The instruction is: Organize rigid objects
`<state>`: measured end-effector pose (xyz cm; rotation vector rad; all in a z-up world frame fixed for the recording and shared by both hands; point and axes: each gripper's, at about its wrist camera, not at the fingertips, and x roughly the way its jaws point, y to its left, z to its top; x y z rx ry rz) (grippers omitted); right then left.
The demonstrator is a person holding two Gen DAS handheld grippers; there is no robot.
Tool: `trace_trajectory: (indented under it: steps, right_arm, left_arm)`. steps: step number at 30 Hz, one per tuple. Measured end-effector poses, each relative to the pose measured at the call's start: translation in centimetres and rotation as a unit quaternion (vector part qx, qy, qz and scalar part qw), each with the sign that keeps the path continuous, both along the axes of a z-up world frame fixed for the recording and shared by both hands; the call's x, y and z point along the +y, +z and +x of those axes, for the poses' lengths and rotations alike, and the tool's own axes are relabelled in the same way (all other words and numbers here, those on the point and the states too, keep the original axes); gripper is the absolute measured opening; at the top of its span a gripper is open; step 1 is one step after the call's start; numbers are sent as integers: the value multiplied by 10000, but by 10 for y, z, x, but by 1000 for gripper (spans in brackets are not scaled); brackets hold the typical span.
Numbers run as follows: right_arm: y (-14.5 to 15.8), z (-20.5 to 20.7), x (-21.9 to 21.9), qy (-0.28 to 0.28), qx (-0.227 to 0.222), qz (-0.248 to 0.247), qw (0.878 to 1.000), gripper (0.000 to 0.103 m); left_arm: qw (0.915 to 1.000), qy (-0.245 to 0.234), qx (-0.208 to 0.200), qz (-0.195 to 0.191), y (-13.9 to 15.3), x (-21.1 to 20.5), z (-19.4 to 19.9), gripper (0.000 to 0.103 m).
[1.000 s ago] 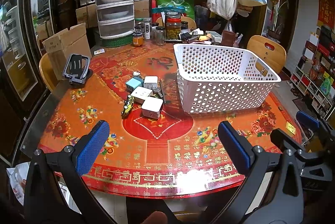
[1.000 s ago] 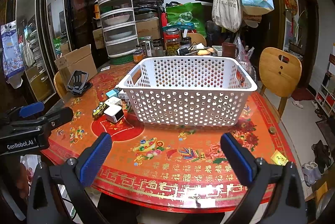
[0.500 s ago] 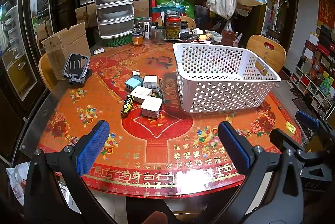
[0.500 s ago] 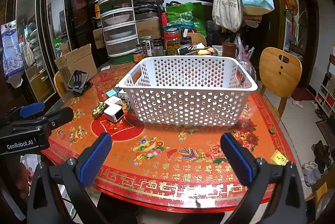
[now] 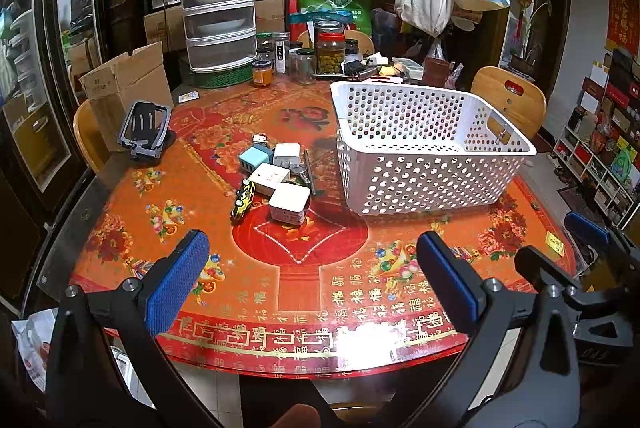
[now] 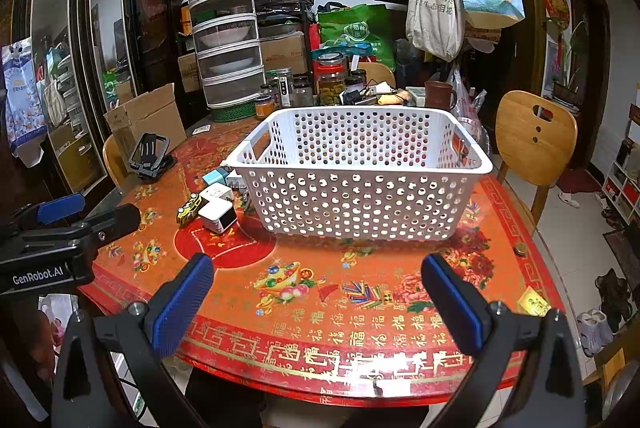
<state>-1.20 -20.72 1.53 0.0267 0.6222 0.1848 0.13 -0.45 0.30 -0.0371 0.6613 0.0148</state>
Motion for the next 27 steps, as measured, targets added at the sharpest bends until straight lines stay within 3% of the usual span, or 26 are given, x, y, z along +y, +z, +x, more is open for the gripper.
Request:
trace_trajectory:
  steps: [9, 12, 15, 17, 21, 23, 24, 27]
  right_arm:
    - [0, 0, 0, -15, -1, 5, 10000, 103]
    - [0, 2, -5, -127, -17, 64, 9999, 103]
    - [11, 4, -19, -242, -210, 168, 9993, 103]
    - [25, 13, -35, -374, -431, 145, 9983, 103]
    - [46, 55, -77, -861, -717, -22, 9937, 103]
    - [43, 90, -96, -1128, -558, -271, 9917, 103]
    - [36, 111, -108, -1238, -252, -345, 9914, 103]
    - [15, 156, -136, -1356, 567, 19, 9891, 103]
  left_arm:
    - [10000, 18, -2, -6, 0, 0, 0, 102]
    - [9998, 114, -55, -167, 2, 5, 0, 102]
    - [9991, 303, -230, -185, 4, 16, 5, 102]
    - [9986, 430, -309, 2, 4, 23, 16, 102]
    - [9962, 842, -164, 153, -4, 52, 53, 102]
    - [9942, 1056, 120, 152, -18, 75, 83, 102]
    - [9929, 1110, 393, 187, -28, 85, 97, 102]
    - [9866, 1272, 937, 419, -57, 107, 128, 102]
